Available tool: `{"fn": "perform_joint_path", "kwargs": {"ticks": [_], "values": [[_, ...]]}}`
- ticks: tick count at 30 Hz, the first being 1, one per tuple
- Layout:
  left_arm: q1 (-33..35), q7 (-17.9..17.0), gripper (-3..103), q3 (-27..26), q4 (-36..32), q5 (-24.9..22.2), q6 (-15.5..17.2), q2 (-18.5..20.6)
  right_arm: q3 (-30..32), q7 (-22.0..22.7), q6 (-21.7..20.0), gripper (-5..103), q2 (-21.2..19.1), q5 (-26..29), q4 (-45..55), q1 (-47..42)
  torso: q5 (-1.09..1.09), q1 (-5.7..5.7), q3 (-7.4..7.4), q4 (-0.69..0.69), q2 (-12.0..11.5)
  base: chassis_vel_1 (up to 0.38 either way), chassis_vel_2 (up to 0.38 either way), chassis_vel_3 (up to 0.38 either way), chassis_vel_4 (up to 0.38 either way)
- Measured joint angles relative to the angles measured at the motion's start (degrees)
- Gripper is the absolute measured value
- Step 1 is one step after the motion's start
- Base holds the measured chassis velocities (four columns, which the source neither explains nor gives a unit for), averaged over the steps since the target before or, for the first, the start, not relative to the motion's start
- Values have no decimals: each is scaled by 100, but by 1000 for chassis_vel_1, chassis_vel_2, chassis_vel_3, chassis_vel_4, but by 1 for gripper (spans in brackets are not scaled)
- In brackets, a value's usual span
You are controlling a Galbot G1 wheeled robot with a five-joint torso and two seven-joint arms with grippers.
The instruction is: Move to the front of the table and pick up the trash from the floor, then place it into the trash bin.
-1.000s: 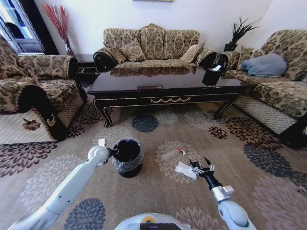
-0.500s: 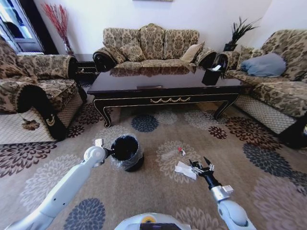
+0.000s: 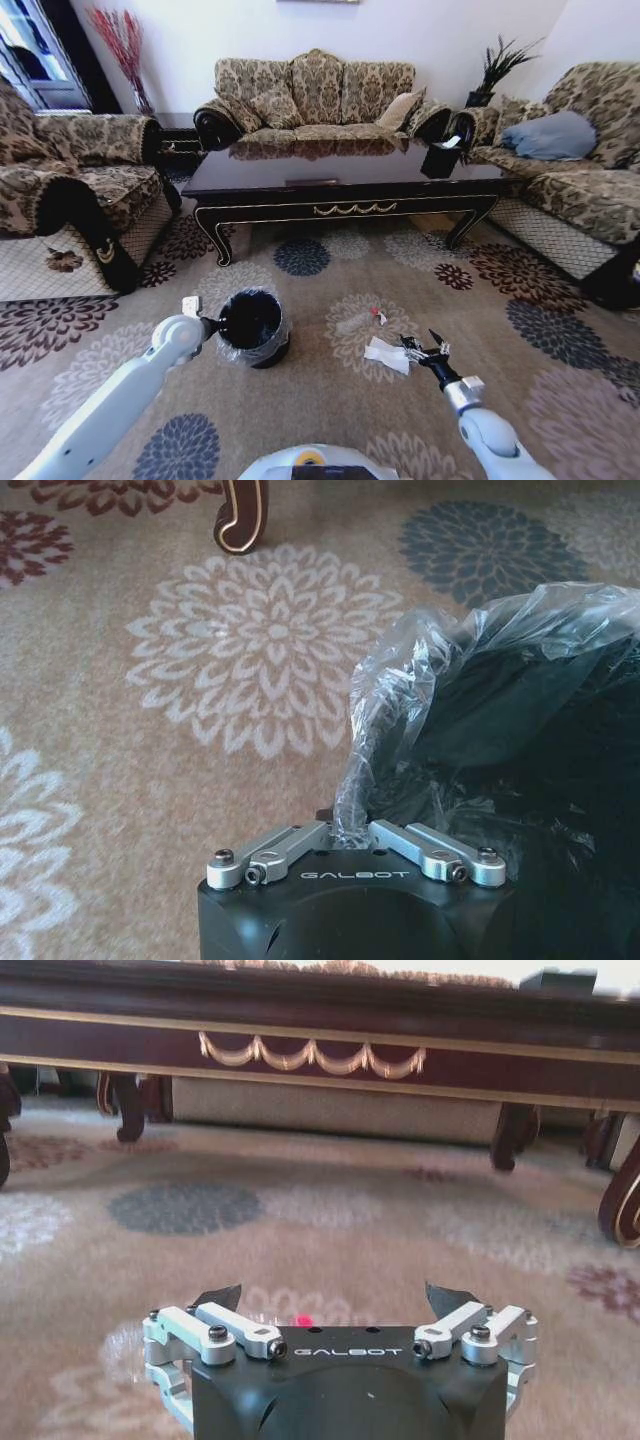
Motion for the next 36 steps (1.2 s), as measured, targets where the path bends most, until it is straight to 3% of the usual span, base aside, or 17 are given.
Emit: {"fn": "perform_joint_path", "kwargs": {"ticks": [1,3,4,6,10,14,15,18,30,36], "values": [[86,-5,0,-53,-82,-6,0,28,-54,-66,-25,95,-50,96,-187,103,-1,0,0,-1,0,0,0,0,0],[124,-10,0,-78,-129,-15,0,47,-79,-90,-38,95,-71,155,-280,154,-1,0,0,-1,0,0,0,0,0],[168,-30,0,-104,-202,-46,0,80,-129,-158,-45,88,-115,293,-469,253,1,0,0,-3,0,0,0,0,0],[209,-110,0,-121,-319,-142,0,128,-197,-415,-29,96,-238,552,-859,427,1,0,0,-2,0,0,0,0,0],[223,-182,0,-121,-400,-225,0,179,-252,-791,66,99,-374,764,-1325,610,0,0,0,-3,0,0,0,0,0],[222,-243,0,-102,-397,-272,-3,241,-375,-2433,212,100,-633,1085,-2493,1088,1,0,0,-3,0,0,0,0,0],[222,-243,0,-102,-397,-272,-3,241,-375,-2433,212,100,-633,1085,-2493,1088,1,0,0,-3,0,0,0,0,0],[219,-265,0,-76,-366,-295,-3,249,-558,-2986,143,100,-742,1215,-2955,1502,0,0,0,-3,0,0,0,0,0],[170,-363,0,16,-425,-439,-8,284,-1002,-3307,18,100,-792,1277,-4127,2505,1,0,0,-3,0,0,0,0,0],[146,-472,0,40,-532,-603,-8,357,-1176,-3416,-5,100,-631,1062,-4722,2902,2,0,0,-1,0,0,0,0,0]]}}
